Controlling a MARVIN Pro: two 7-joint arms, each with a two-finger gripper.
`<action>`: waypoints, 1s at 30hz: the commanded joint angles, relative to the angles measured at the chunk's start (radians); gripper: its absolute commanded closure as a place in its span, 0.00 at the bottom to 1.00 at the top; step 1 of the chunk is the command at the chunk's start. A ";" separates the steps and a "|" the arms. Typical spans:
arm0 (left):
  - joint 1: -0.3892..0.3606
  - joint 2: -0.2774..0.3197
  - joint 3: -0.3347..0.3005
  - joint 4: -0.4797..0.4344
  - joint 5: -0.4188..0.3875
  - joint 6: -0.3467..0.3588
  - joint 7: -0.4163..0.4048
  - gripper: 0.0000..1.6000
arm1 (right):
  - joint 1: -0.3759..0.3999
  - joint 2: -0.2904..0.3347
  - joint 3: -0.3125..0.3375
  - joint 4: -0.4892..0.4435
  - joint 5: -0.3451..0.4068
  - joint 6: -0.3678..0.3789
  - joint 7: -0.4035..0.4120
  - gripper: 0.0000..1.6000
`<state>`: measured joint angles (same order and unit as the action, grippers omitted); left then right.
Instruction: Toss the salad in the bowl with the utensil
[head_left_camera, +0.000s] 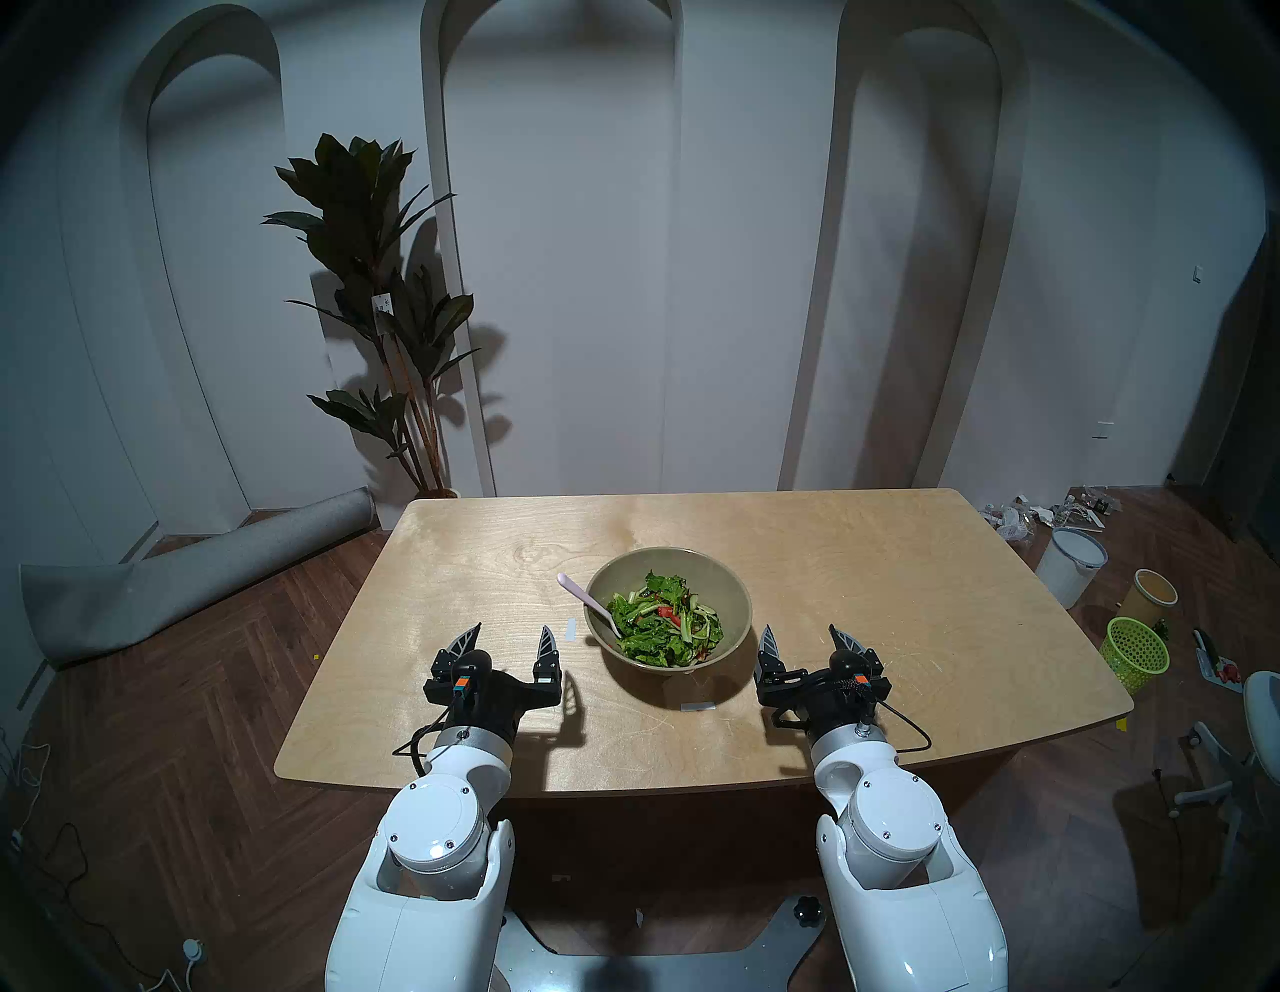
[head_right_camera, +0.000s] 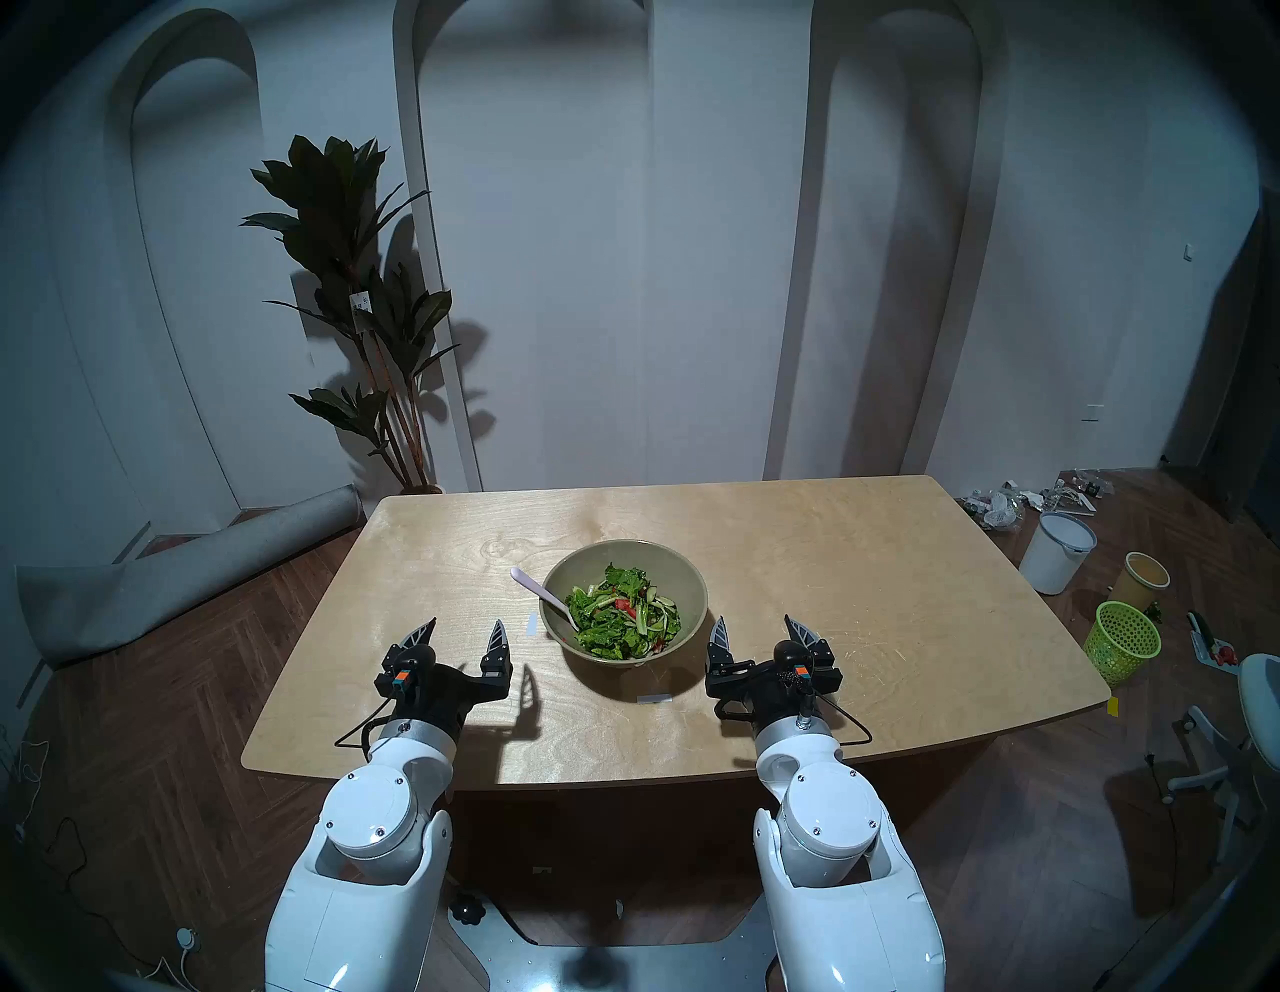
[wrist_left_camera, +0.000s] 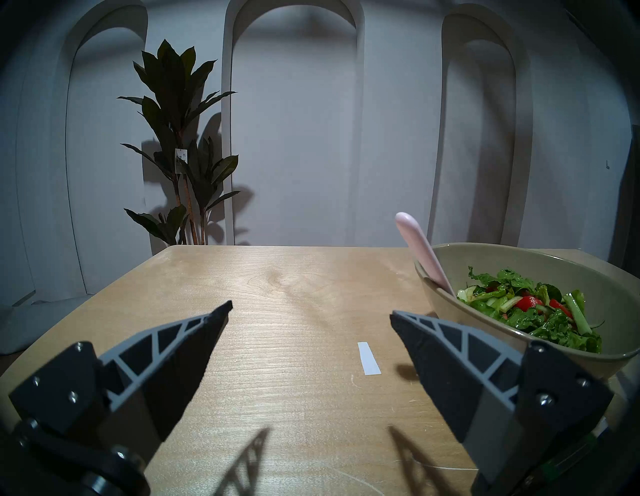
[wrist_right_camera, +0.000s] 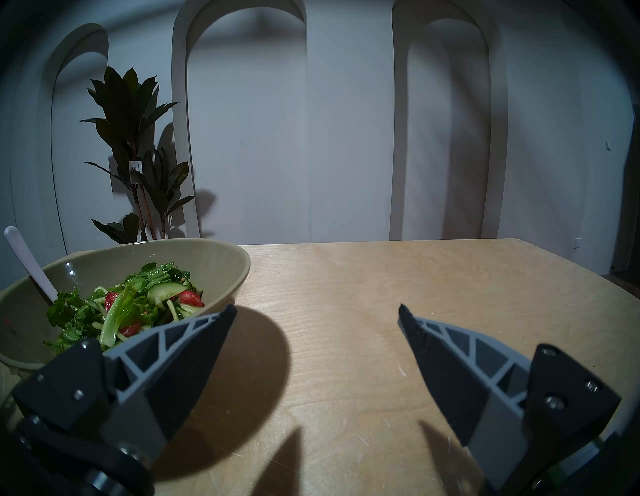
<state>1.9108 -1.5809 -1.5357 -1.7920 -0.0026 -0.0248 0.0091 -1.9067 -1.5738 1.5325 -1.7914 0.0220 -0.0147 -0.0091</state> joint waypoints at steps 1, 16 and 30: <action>-0.003 -0.001 -0.002 -0.017 -0.001 -0.002 0.001 0.00 | -0.011 0.009 0.014 -0.076 0.082 0.042 0.068 0.00; -0.005 -0.003 -0.004 -0.014 0.002 -0.004 -0.002 0.00 | 0.080 -0.047 0.140 -0.142 0.434 0.350 0.178 0.00; -0.004 -0.006 -0.006 -0.015 0.004 -0.003 -0.004 0.00 | 0.241 -0.035 0.165 -0.077 0.594 0.635 0.133 0.00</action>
<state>1.9111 -1.5863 -1.5379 -1.7870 0.0028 -0.0248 0.0028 -1.7709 -1.6079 1.7080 -1.8722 0.5746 0.5164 0.1544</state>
